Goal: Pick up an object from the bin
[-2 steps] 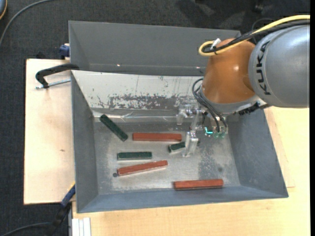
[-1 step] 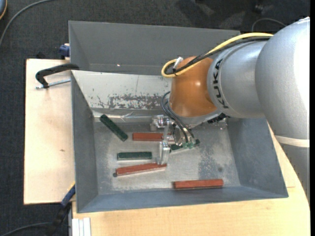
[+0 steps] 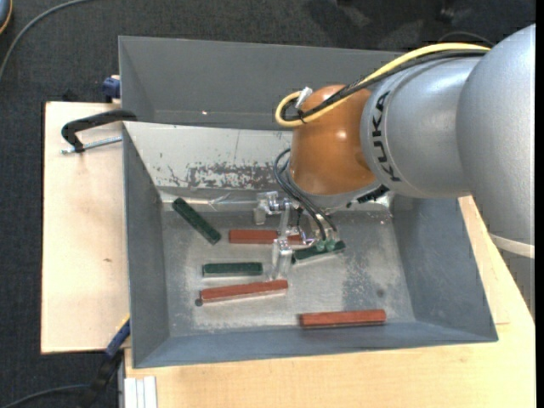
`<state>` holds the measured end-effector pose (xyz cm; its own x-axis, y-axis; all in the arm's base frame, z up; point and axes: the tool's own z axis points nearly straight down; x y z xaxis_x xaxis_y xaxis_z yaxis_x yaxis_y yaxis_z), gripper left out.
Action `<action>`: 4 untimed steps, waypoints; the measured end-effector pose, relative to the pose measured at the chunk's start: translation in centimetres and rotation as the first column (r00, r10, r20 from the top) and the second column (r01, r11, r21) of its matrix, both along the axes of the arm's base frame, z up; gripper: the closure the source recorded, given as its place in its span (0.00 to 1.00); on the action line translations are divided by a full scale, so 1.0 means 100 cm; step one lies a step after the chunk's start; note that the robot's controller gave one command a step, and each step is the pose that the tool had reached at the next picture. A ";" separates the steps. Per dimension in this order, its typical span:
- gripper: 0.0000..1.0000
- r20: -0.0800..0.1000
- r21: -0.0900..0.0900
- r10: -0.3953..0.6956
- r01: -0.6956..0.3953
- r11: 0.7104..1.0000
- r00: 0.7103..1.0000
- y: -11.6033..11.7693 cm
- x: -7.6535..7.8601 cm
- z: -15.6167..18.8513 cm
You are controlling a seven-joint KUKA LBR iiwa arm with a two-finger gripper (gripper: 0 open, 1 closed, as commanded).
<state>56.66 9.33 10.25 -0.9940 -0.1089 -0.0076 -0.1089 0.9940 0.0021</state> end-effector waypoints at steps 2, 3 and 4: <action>0.00 -0.009 -0.001 0.078 -0.078 0.997 0.997 -0.026 0.027 -0.034; 0.00 -0.006 -0.001 0.078 -0.078 0.997 0.997 -0.025 0.028 -0.033; 1.00 -0.005 -0.001 0.078 -0.078 0.997 0.997 -0.025 0.028 -0.033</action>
Offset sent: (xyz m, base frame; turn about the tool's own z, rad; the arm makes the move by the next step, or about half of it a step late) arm 0.0225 -0.0435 0.0060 -0.0715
